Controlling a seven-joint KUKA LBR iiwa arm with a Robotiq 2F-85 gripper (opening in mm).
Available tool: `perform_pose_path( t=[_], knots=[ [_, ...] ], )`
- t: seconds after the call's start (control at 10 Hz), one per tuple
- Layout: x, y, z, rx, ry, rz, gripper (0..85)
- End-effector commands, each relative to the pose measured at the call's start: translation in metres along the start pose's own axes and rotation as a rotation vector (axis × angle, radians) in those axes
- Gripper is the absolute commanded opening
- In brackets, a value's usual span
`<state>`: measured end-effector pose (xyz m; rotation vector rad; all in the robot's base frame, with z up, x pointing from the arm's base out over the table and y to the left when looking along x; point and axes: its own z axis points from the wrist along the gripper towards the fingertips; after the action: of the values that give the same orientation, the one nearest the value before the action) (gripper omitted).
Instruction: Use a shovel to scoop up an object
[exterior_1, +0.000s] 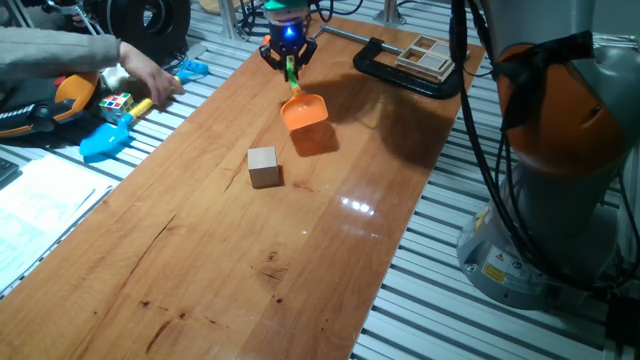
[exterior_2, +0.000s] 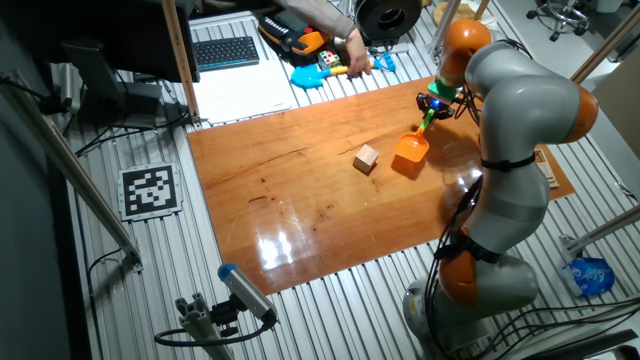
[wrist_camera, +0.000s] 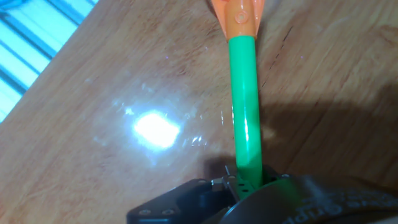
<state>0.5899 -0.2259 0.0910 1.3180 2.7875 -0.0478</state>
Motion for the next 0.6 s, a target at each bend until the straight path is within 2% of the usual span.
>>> perform_pose_path(
  t=[0.0, 0.2, 0.3, 0.4, 0.5],
  knots=[
    [-0.0019, -0.0002, -0.0003, -0.001, -0.008, 0.000, 0.0],
    [-0.0045, -0.0044, -0.0026, -0.008, -0.037, 0.005, 0.0],
    [-0.0072, -0.0043, -0.0041, -0.011, -0.033, 0.013, 0.0],
    [-0.0088, -0.0043, -0.0057, -0.015, -0.015, 0.029, 0.0],
    [-0.0085, -0.0040, -0.0084, -0.017, -0.013, 0.045, 0.0]
  ],
)
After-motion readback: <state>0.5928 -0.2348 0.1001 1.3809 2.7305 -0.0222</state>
